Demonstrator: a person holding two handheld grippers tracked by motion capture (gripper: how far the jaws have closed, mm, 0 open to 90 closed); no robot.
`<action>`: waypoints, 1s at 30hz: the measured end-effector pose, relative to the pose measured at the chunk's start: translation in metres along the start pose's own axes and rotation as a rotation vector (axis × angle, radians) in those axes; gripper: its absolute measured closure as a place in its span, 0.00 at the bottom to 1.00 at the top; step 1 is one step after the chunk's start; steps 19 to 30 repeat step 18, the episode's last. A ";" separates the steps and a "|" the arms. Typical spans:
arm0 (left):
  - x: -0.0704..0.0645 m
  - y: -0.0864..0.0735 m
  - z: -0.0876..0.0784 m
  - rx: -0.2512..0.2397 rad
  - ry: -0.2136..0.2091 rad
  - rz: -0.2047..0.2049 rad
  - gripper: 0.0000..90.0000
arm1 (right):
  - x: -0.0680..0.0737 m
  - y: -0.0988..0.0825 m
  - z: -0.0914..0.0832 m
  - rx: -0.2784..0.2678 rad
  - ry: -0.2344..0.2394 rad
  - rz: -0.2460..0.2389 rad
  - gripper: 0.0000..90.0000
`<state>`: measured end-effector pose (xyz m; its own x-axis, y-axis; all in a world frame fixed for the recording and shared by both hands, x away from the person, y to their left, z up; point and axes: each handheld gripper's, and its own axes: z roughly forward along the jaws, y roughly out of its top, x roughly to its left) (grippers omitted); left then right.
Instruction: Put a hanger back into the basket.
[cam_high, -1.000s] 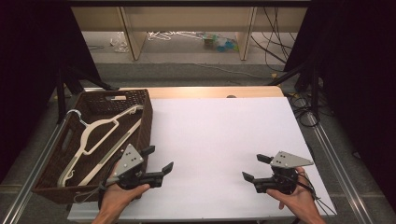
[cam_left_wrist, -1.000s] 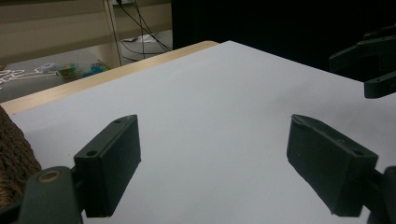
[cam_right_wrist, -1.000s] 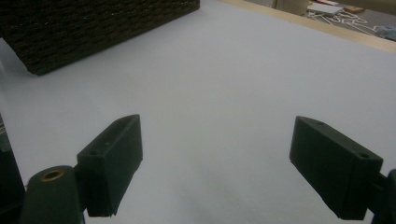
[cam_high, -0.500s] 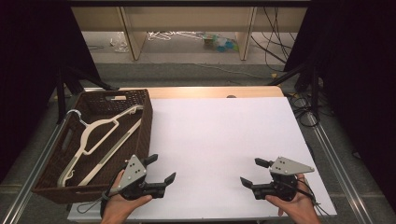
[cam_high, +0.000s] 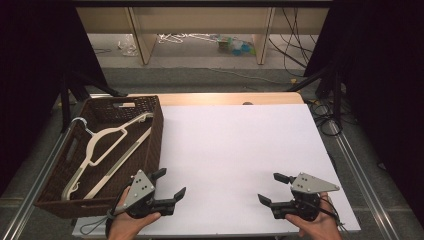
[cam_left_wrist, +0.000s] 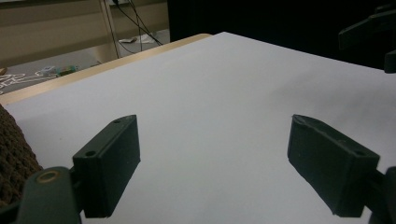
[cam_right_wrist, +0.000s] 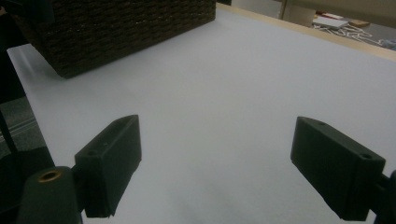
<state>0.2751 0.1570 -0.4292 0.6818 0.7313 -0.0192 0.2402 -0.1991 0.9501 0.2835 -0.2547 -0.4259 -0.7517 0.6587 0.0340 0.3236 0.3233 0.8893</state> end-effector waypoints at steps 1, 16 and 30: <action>0.000 0.000 0.000 0.004 -0.002 0.009 0.19 | 0.000 0.000 0.000 0.000 0.001 0.000 0.19; -0.002 -0.001 0.002 0.011 -0.015 0.006 0.19 | -0.001 -0.001 0.001 0.006 0.008 -0.002 0.19; -0.002 -0.001 0.002 0.012 -0.015 0.011 0.19 | 0.000 -0.001 0.001 0.009 0.011 0.004 0.19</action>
